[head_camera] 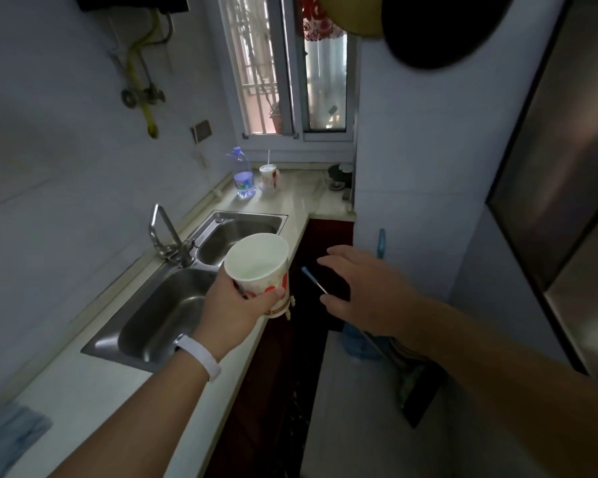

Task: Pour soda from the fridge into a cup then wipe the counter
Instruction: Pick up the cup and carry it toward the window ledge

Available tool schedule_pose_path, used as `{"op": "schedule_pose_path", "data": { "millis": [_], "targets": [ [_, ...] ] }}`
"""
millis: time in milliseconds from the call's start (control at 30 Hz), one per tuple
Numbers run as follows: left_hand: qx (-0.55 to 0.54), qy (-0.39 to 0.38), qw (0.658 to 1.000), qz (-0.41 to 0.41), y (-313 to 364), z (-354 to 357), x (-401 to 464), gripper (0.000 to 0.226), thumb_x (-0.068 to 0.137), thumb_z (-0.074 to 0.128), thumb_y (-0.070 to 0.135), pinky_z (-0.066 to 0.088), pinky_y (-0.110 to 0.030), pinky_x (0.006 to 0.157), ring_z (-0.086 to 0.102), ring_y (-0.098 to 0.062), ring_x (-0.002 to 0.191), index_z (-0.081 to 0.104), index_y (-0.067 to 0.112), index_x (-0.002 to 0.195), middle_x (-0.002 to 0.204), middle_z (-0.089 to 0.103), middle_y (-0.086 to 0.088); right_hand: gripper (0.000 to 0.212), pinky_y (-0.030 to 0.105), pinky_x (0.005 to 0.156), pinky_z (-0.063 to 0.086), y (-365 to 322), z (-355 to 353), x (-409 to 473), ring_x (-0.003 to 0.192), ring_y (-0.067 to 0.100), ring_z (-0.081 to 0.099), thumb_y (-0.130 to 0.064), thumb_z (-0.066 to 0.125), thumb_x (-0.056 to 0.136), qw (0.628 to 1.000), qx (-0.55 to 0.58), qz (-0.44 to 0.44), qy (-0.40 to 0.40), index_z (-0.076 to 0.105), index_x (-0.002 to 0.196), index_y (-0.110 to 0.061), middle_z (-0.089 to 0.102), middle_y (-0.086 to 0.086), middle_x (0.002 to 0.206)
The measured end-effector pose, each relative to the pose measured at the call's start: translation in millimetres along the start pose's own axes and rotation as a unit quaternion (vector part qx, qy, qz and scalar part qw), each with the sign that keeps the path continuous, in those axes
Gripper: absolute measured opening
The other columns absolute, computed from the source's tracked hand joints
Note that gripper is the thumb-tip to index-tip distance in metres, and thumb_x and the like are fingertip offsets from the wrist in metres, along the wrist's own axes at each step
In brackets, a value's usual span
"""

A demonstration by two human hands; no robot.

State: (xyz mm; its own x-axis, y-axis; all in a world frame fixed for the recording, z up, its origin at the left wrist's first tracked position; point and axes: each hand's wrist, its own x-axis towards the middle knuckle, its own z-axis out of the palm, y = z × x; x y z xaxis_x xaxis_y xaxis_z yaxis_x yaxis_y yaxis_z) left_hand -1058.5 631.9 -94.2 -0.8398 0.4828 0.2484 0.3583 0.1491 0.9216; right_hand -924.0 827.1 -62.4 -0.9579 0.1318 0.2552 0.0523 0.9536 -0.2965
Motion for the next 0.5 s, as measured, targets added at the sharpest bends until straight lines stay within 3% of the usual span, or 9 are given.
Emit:
{"op": "schedule_pose_path", "data": {
  "millis": [133, 400, 500],
  "targets": [
    [-0.018, 0.002, 1.0, -0.006, -13.1, 6.8, 44.0, 0.073, 0.068, 0.087, 0.013, 0.055, -0.025, 0.087, 0.063, 0.001, 0.104, 0.052, 0.024, 0.131, 0.118, 0.066, 0.011, 0.063, 0.025, 0.103, 0.022, 18.8, 5.1, 40.5, 0.137, 0.016, 0.029, -0.049, 0.056, 0.091, 1.0, -0.019, 0.01, -0.013, 0.034, 0.147, -0.028, 0.029, -0.006, 0.154],
    [-0.034, -0.013, 0.999, 0.023, -38.7, 12.3, 155.4, 0.067, 0.068, 0.086, 0.005, 0.051, -0.011, 0.077, 0.061, 0.01, 0.099, 0.052, 0.04, 0.114, 0.108, 0.065, 0.022, 0.063, 0.036, 0.112, 0.026, 56.8, 11.3, 139.9, 0.14, 0.018, 0.026, -0.052, 0.053, 0.09, 0.998, -0.032, 0.036, -0.028, 0.033, 0.146, -0.03, 0.028, -0.005, 0.154],
    [-0.039, -0.031, 0.998, 0.028, -50.7, 11.7, 197.0, 0.065, 0.07, 0.084, 0.0, 0.049, -0.008, 0.076, 0.061, 0.011, 0.097, 0.054, 0.029, 0.12, 0.112, 0.065, 0.016, 0.063, 0.037, 0.11, 0.029, 68.9, 15.5, 175.3, 0.136, 0.019, 0.032, -0.052, 0.054, 0.089, 0.998, -0.043, 0.041, -0.019, 0.035, 0.145, -0.029, 0.032, -0.005, 0.152]
  ]
}}
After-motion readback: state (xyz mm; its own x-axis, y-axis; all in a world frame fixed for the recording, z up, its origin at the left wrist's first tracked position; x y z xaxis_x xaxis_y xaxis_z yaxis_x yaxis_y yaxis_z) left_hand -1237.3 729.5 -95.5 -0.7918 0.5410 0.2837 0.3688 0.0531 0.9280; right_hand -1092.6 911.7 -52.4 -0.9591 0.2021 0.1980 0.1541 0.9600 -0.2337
